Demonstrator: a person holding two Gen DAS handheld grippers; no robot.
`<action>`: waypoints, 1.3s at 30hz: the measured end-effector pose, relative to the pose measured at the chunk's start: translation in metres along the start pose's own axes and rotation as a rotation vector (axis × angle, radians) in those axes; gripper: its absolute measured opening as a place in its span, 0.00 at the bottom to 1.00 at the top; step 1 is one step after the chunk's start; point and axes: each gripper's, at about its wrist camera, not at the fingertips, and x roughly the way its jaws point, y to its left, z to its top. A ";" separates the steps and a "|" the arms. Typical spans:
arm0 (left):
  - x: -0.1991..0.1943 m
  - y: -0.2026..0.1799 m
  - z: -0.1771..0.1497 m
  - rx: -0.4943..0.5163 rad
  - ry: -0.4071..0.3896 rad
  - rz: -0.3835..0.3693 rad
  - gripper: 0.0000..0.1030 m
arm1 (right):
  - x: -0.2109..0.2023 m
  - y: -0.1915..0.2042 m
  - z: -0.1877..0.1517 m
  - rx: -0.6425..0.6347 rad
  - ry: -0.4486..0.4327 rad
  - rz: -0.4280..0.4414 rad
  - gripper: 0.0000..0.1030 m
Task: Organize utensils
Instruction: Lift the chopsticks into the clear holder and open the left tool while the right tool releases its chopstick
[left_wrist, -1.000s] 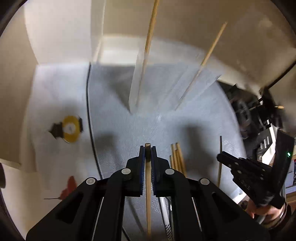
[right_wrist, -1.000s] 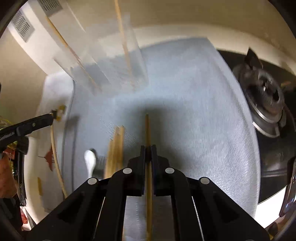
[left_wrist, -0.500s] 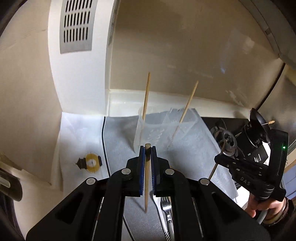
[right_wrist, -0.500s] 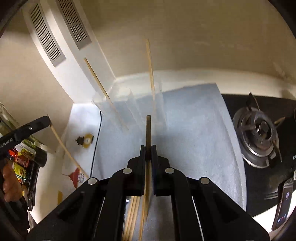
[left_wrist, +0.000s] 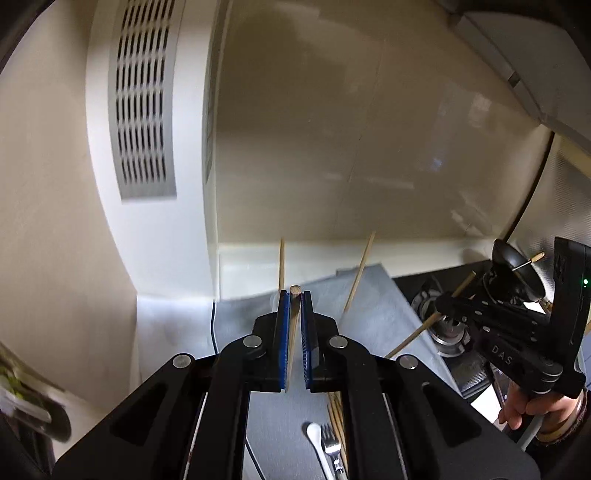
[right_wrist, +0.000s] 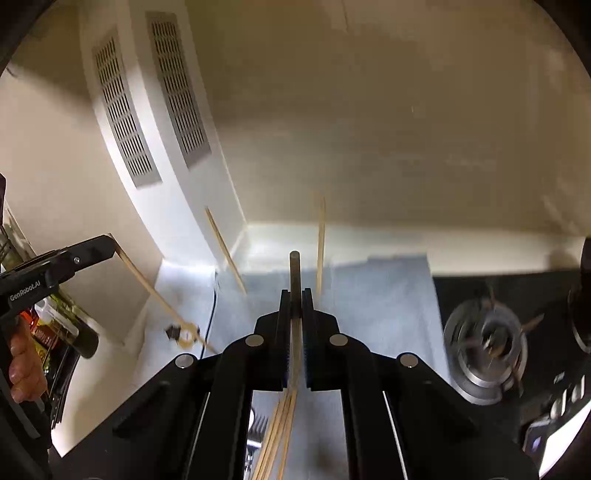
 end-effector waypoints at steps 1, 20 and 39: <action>-0.004 -0.003 0.005 0.008 -0.011 0.001 0.06 | -0.005 0.001 0.009 -0.007 -0.021 -0.001 0.06; -0.004 -0.029 0.072 0.057 -0.182 -0.031 0.06 | -0.009 0.008 0.079 -0.053 -0.198 -0.039 0.06; 0.087 -0.012 0.041 0.035 0.011 0.036 0.06 | 0.059 -0.009 0.053 0.008 -0.046 -0.034 0.09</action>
